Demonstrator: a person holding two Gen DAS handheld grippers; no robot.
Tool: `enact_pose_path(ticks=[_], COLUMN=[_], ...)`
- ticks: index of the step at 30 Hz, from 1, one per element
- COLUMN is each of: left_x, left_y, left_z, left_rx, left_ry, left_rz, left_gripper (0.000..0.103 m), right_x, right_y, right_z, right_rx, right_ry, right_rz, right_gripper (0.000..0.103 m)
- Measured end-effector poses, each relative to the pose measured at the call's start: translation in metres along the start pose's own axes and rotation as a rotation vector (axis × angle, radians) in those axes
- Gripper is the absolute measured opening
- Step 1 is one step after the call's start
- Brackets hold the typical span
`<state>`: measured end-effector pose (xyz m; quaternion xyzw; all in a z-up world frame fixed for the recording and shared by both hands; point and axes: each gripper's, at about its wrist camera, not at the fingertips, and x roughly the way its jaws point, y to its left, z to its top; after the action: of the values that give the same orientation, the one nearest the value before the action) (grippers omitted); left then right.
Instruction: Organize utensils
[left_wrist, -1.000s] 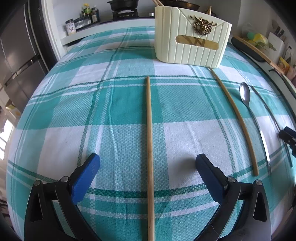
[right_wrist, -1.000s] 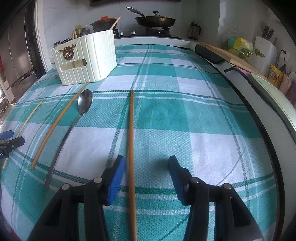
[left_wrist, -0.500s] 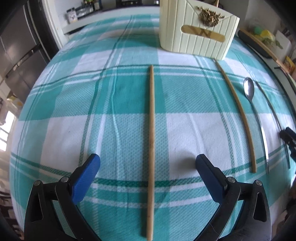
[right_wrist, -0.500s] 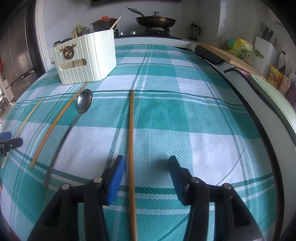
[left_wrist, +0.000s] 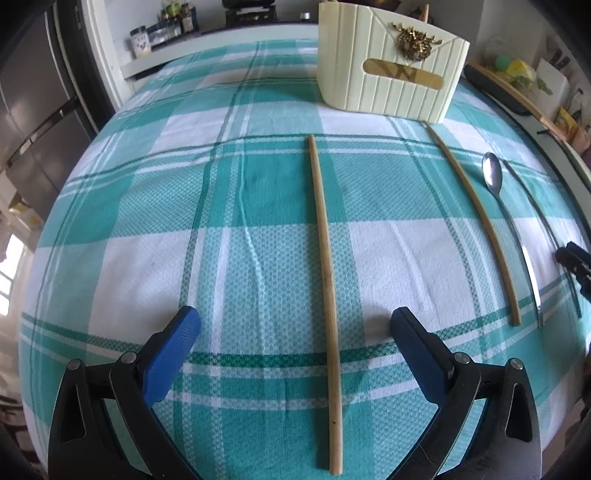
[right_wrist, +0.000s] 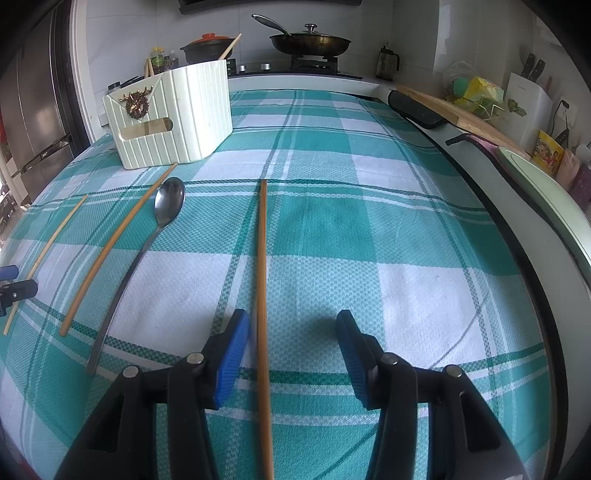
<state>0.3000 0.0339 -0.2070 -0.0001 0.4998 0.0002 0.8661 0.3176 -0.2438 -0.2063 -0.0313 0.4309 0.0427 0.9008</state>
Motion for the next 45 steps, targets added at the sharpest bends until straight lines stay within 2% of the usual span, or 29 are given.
enact_pose_path(ticks=[6, 13, 15, 18, 23, 29, 32, 33, 34, 35, 36, 37, 38, 39, 42, 45], left_x=[0.003, 0.002, 0.002, 0.001, -0.001, 0.023, 0.040, 0.044, 0.044, 0.044, 0.043, 0.041, 0.040, 0.040, 0.033, 0.001], left_y=[0.002, 0.003, 0.003, 0.007, 0.012, 0.017, 0.013, 0.009, 0.007, 0.005, 0.002, -0.002, -0.006, -0.009, -0.009, -0.002], left_z=[0.005, 0.000, 0.002, 0.010, 0.036, 0.072, 0.081, 0.083, 0.085, 0.087, 0.089, 0.091, 0.093, 0.095, 0.096, 0.094], left_rx=[0.014, 0.032, 0.045, 0.069, 0.100, 0.059, 0.066, 0.084, 0.097, 0.104, 0.111, 0.125, 0.140, 0.148, 0.141, 0.112], left_ry=[0.016, -0.003, 0.016, 0.067, 0.058, 0.083, 0.122, 0.121, 0.106, 0.099, 0.091, 0.081, 0.078, 0.079, 0.064, -0.028], left_rz=[-0.013, -0.027, -0.036, -0.061, -0.081, -0.077, -0.063, -0.043, -0.043, -0.052, -0.059, -0.060, -0.080, -0.095, -0.101, -0.155], left_gripper=[0.103, 0.103, 0.103, 0.102, 0.102, 0.100, 0.087, 0.087, 0.085, 0.075, 0.058, 0.046, 0.021, 0.007, 0.006, 0.005], right_x=[-0.001, 0.000, 0.000, 0.000, 0.004, 0.027, 0.044, 0.050, 0.055, 0.061, 0.067, 0.071, 0.076, 0.079, 0.076, 0.041], right_y=[-0.001, -0.002, -0.001, 0.000, 0.002, 0.016, 0.023, 0.023, 0.023, 0.023, 0.022, 0.021, 0.021, 0.021, 0.021, 0.018], right_z=[-0.002, -0.002, -0.002, 0.001, 0.017, 0.046, 0.067, 0.073, 0.079, 0.086, 0.095, 0.100, 0.106, 0.111, 0.120, 0.124], right_rx=[0.009, 0.014, 0.015, -0.005, -0.024, -0.110, -0.136, -0.135, -0.134, -0.129, -0.111, -0.099, -0.086, -0.071, -0.034, -0.003], right_ry=[-0.007, -0.007, -0.005, 0.042, 0.141, 0.220, 0.230, 0.231, 0.228, 0.228, 0.219, 0.222, 0.228, 0.234, 0.213, 0.108], right_rz=[0.005, 0.010, 0.015, 0.031, 0.112, 0.139, 0.117, 0.110, 0.104, 0.101, 0.098, 0.106, 0.110, 0.110, 0.122, 0.161], right_gripper=[0.050, 0.050, 0.051, 0.055, 0.055, 0.055, 0.054, 0.054, 0.050, 0.044, 0.035, 0.018, 0.009, 0.006, 0.006, 0.006])
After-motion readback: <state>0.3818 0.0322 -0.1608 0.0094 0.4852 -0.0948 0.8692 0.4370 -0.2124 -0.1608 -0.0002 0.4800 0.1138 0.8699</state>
